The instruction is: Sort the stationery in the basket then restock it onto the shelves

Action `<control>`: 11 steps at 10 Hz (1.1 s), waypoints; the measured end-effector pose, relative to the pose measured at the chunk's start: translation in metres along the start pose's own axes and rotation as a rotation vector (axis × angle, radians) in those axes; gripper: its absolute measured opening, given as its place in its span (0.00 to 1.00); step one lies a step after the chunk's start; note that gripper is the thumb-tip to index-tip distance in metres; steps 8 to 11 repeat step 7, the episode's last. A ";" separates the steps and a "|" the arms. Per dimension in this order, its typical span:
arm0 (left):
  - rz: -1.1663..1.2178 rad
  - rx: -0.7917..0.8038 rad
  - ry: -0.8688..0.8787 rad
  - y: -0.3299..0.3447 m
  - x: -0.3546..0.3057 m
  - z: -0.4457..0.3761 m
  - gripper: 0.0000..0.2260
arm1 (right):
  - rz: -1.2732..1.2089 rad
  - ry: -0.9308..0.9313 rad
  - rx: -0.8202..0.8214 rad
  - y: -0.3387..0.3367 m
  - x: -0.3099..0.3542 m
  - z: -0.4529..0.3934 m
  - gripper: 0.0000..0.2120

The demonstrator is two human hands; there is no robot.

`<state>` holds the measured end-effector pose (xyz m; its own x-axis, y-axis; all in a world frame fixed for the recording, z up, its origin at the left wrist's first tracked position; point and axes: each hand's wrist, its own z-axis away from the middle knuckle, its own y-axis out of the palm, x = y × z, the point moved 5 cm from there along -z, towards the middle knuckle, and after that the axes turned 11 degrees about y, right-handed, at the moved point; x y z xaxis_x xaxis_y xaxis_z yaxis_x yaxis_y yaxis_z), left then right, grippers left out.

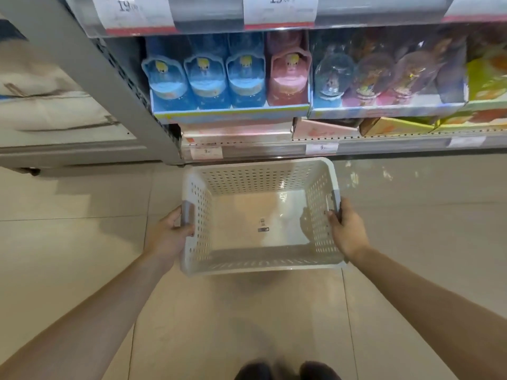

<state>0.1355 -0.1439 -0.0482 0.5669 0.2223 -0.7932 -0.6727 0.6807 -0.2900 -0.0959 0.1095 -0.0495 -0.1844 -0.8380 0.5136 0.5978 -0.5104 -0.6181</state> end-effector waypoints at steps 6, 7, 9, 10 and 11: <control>-0.112 -0.001 0.037 0.033 0.065 -0.075 0.19 | -0.041 -0.020 0.059 0.066 -0.046 -0.079 0.03; -0.132 0.045 0.019 0.032 0.059 -0.067 0.19 | -0.024 -0.016 0.216 0.059 -0.040 -0.076 0.09; -0.132 0.045 0.019 0.032 0.059 -0.067 0.19 | -0.024 -0.016 0.216 0.059 -0.040 -0.076 0.09; -0.132 0.045 0.019 0.032 0.059 -0.067 0.19 | -0.024 -0.016 0.216 0.059 -0.040 -0.076 0.09; -0.132 0.045 0.019 0.032 0.059 -0.067 0.19 | -0.024 -0.016 0.216 0.059 -0.040 -0.076 0.09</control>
